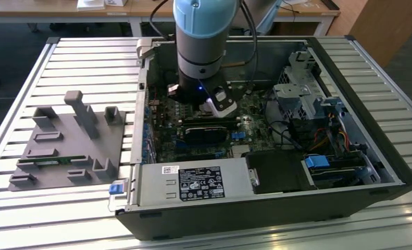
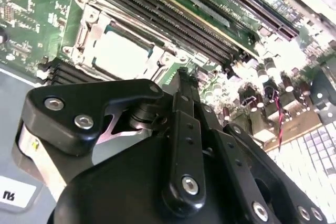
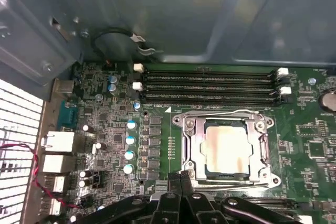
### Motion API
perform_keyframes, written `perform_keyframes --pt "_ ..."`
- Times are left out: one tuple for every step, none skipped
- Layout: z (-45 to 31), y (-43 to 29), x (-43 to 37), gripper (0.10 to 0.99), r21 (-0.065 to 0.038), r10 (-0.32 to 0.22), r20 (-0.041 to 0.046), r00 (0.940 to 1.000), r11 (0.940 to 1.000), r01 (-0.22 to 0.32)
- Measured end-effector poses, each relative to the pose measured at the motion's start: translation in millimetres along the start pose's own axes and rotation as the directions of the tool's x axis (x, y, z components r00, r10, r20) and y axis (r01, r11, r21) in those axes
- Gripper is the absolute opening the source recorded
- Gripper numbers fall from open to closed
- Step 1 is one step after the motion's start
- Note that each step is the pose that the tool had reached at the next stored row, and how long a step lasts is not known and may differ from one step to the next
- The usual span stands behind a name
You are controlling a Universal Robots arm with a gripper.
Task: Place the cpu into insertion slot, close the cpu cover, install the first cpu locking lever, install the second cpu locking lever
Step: 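Install the second cpu locking lever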
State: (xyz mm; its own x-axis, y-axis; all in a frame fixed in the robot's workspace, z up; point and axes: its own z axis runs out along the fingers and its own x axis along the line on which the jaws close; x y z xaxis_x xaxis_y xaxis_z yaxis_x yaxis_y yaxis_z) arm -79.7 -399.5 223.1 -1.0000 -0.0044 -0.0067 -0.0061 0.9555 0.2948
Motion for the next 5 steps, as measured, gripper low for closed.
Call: perform_keyframes --pt "-0.9 0.3 0.0 0.106 0.000 0.000 0.0000 1.0000 1.0000 0.000" --pt "-1.3 0.4 0.0 0.106 0.000 0.000 0.0000 1.0000 1.0000 0.000" --pt "-1.3 0.5 0.0 0.106 0.000 0.000 0.0001 1.0000 1.0000 0.000" --pt "-1.3 0.5 0.0 0.106 0.000 0.000 0.0002 1.0000 1.0000 0.000" --pt "-1.3 0.5 0.0 0.106 0.000 0.000 0.0002 1.0000 1.0000 0.000"
